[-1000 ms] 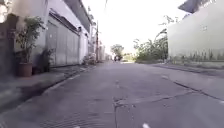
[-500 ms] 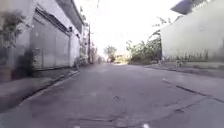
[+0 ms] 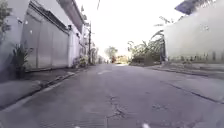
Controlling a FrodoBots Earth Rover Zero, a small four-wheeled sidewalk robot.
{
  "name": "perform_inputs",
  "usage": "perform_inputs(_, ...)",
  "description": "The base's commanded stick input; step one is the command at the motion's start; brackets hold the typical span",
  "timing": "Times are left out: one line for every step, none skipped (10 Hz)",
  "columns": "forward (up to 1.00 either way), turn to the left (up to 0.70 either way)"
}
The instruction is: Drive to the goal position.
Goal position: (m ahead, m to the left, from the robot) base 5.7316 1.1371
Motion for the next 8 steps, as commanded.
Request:
perform_inputs(1.00, 0.00)
perform_inputs(1.00, 0.00)
perform_inputs(1.00, 0.00)
perform_inputs(1.00, 0.00)
perform_inputs(1.00, 0.00)
perform_inputs(1.00, 0.00)
perform_inputs(1.00, 0.00)
perform_inputs(1.00, 0.00)
